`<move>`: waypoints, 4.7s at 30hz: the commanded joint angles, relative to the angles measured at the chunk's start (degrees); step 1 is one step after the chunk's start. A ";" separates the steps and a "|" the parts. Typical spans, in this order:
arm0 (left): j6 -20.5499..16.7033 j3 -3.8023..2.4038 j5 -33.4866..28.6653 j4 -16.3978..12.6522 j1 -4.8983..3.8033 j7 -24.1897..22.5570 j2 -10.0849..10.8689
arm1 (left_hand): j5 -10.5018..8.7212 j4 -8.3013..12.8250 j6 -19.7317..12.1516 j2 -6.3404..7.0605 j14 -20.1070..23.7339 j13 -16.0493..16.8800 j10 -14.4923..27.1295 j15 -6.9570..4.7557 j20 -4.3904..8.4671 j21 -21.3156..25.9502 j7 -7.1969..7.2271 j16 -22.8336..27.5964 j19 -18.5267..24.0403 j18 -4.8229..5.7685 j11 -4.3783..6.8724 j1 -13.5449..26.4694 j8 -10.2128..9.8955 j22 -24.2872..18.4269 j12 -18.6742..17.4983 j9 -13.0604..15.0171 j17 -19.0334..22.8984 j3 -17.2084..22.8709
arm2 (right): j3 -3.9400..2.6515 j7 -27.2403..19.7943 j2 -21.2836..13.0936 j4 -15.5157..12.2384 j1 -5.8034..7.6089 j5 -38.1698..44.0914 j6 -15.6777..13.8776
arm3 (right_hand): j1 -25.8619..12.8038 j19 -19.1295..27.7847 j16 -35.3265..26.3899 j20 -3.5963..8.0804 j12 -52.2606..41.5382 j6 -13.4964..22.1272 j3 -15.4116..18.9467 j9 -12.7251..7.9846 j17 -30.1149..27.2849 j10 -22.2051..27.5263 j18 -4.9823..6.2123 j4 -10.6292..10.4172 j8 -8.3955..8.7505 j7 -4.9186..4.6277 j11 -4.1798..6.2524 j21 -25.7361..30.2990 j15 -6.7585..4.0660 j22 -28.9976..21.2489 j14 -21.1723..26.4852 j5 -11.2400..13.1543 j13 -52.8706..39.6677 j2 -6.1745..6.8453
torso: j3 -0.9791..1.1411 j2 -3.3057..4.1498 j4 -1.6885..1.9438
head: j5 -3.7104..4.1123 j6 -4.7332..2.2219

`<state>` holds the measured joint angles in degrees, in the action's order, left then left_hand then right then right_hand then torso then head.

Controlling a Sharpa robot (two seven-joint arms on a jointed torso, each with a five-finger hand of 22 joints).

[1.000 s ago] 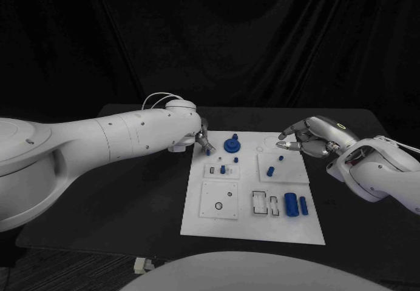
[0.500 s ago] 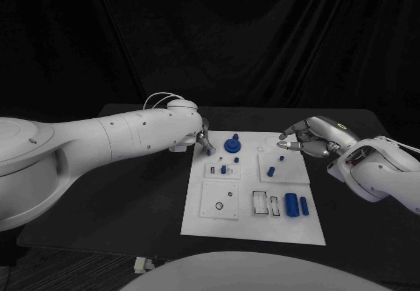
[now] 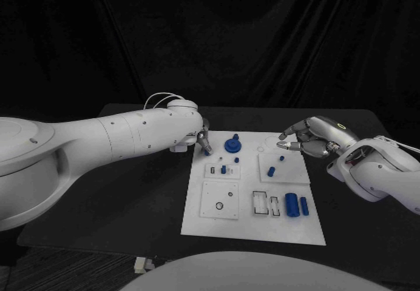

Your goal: Assemble the parts on the task board

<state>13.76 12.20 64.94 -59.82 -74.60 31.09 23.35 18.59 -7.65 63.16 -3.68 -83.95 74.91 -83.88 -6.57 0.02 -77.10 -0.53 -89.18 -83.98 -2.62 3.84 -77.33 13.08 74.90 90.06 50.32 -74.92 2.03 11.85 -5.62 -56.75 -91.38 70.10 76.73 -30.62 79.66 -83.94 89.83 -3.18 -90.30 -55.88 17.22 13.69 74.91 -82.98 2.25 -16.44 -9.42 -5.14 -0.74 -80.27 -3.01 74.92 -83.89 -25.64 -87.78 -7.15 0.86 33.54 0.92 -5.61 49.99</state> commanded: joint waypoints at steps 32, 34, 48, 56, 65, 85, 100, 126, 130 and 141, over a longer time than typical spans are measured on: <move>-4.83 -0.03 -3.76 -14.40 -3.25 1.49 7.98 | -0.04 8.44 -0.29 8.39 -5.45 15.09 -6.12 0.12 -0.06 0.51 -0.47 1.53 -1.58 -0.07 -0.32 8.05 0.15 11.53 -0.06 3.80 -12.76 28.68 | -0.03 0.71 0.04 0.28 -0.12 0.34 0.46 | 0.71 -0.78 0.17 -0.01 0.30 -0.27 0.14 -0.03 15.09 -7.02 0.20 0.15 0.20 0.00 0.58 0.05 -0.22 11.83 -6.11 -0.31 -2.22 -0.27 | 0.00 -0.09 0.00 | -0.28 0.01; -4.65 -0.02 -3.77 -15.88 -3.38 1.60 8.66 | -0.10 8.48 -0.35 8.36 -5.43 15.07 -6.11 0.13 -0.07 0.53 -0.49 1.61 -1.57 -0.07 -0.33 8.12 0.15 11.52 -0.10 3.84 -12.68 28.76 | -0.03 0.74 0.06 0.25 -0.12 0.34 0.47 | 0.71 -0.78 0.17 -0.01 0.30 -0.27 0.14 -0.03 15.09 -7.02 0.20 0.15 0.20 0.00 0.58 0.05 -0.22 11.83 -6.11 -0.31 -2.22 -0.27 | 0.00 -0.04 -0.02 | -0.31 0.01; -0.91 0.01 -1.78 -21.13 -3.10 2.64 10.49 | -0.26 8.64 -0.45 7.86 -5.38 14.99 -6.07 0.20 -0.13 1.06 -0.50 1.78 -1.37 -0.16 -0.38 8.99 0.65 11.39 -0.22 4.64 -12.53 29.12 | -0.03 1.03 0.09 -0.14 -0.12 0.34 0.57 | 0.86 -0.72 0.17 -0.01 0.30 -0.27 0.12 -0.03 15.09 -7.02 0.23 0.19 0.21 0.00 0.58 0.17 -0.21 11.79 -6.11 -0.38 -2.22 -0.26 | 0.00 0.01 0.02 | -0.46 0.01; -1.50 0.02 -1.43 -21.01 -2.21 2.72 10.14 | 0.10 8.82 -0.70 7.56 -5.25 14.67 -5.90 0.19 -0.14 1.33 -0.49 2.24 -1.27 -0.21 -0.37 9.36 0.97 11.32 -0.69 5.16 -12.09 29.34 | -0.03 1.10 -0.04 -0.41 -0.12 0.34 0.58 | 0.90 -0.67 0.17 -0.01 0.30 -0.28 0.12 -0.03 15.09 -7.02 0.26 0.19 0.21 0.00 0.58 0.28 -0.21 11.75 -6.11 -0.40 -2.22 -0.25 | 0.04 -0.03 0.00 | -0.48 0.01; -2.27 0.02 -1.19 -20.91 -1.67 2.71 9.62 | 0.31 9.01 -0.91 7.42 -5.19 14.53 -5.82 0.20 -0.15 1.44 -0.51 2.45 -1.22 -0.23 -0.37 9.55 1.15 11.30 -0.91 5.49 -11.90 29.50 | -0.03 1.07 0.13 -0.35 -0.14 0.34 0.67 | 0.93 -0.62 0.17 -0.02 0.30 -0.28 0.12 -0.04 15.09 -7.02 0.28 0.19 0.21 0.00 0.58 0.36 -0.21 11.73 -6.11 -0.43 -2.22 -0.25 | 0.00 0.04 0.03 | -0.41 0.01; -1.33 0.02 0.03 -19.71 -0.23 2.89 8.67 | -1.07 9.36 -1.75 6.91 -4.92 13.88 -5.46 0.31 -0.24 2.31 -0.61 3.36 -0.89 -0.37 -0.49 10.36 1.59 11.09 -1.90 6.43 -11.05 29.58 | -0.03 1.12 0.18 -0.29 -0.16 0.34 0.82 | 1.00 -0.60 0.17 -0.02 0.30 -0.29 0.12 -0.04 15.09 -7.02 0.29 0.19 0.21 -0.01 0.58 0.41 -0.20 11.71 -6.11 -0.47 -2.22 -0.25 | 0.01 -0.02 0.01 | -0.58 0.01; -1.53 0.03 0.25 -18.96 0.18 2.87 8.46 | -2.83 8.96 -2.02 6.48 -4.87 13.72 -5.38 0.33 -0.29 2.45 -0.50 3.54 -0.85 -0.38 -0.45 11.49 1.93 11.07 -2.13 7.01 -10.89 29.00 | -0.03 1.11 0.21 -0.26 -0.16 0.34 1.00 | 1.00 -0.60 0.17 -0.02 0.30 -0.29 0.12 -0.04 15.09 -7.02 0.29 0.19 0.21 -0.01 0.58 0.41 -0.20 11.71 -6.11 -0.47 -2.22 -0.25 | 0.00 0.03 0.01 | -0.77 0.01; -0.31 0.03 0.26 -18.75 0.63 2.82 8.27 | -5.63 7.79 -2.12 6.05 -4.87 13.64 -5.34 0.21 -0.23 2.67 -0.15 3.61 -0.82 -0.41 -0.25 13.20 2.16 11.05 -2.25 7.41 -10.84 26.95 | -0.03 1.11 0.34 -0.16 -0.17 0.34 1.20 | 1.56 -0.57 0.17 -0.03 0.30 -0.36 0.09 -0.04 15.09 -7.02 0.30 0.31 0.22 0.02 0.58 0.49 -0.19 11.69 -6.11 -0.75 -2.22 -0.16 | 0.01 0.02 0.00 | -0.78 0.01; -0.33 0.03 0.26 -18.48 0.67 2.80 8.20 | -5.66 7.76 -2.13 6.08 -4.85 13.57 -5.30 0.21 -0.23 2.78 -0.17 3.68 -0.79 -0.43 -0.25 13.25 2.15 11.03 -2.36 7.41 -10.77 26.87 | -0.03 1.12 0.33 -0.12 -0.18 0.34 1.23 | 1.63 -0.58 0.17 -0.03 0.30 -0.35 0.08 -0.04 15.09 -7.02 0.30 0.33 0.22 0.01 0.59 0.48 -0.19 11.70 -6.11 -0.80 -2.22 -0.15 | 0.00 0.01 0.03 | -0.73 0.01; -0.33 0.03 0.26 -17.97 0.84 2.75 7.89 | -12.60 3.96 -1.54 5.30 -4.82 13.55 -5.28 0.18 -0.20 3.01 -0.09 3.77 -0.78 -0.44 -0.21 16.35 1.83 11.02 -2.39 6.97 -10.70 21.56 | -0.03 1.12 0.37 0.03 -0.19 0.34 1.32 | 1.79 -0.56 0.17 -0.03 0.30 -0.35 0.06 -0.04 15.09 -7.02 0.31 0.37 0.23 0.02 0.58 0.51 -0.19 11.69 -6.11 -0.92 -2.22 -0.12 | 0.00 0.00 -0.01 | -0.77 0.01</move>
<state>12.72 12.15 65.23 -77.78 -74.12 34.16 31.45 6.36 -3.42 61.65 1.49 -84.06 74.91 -84.03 -6.65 0.00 -74.42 -0.61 -85.59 -83.98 -2.62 3.57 -61.46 14.96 74.90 88.03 57.34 -74.93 24.18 11.86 -5.25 -56.39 -91.35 70.05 76.74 -29.56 80.90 -83.94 89.83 -3.18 -90.20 -55.88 17.22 13.69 74.90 -83.07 2.25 -16.44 -9.42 -5.15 -0.83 -80.06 -2.99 74.93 -83.88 -26.31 -88.16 -7.32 0.86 33.54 0.93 -6.34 49.99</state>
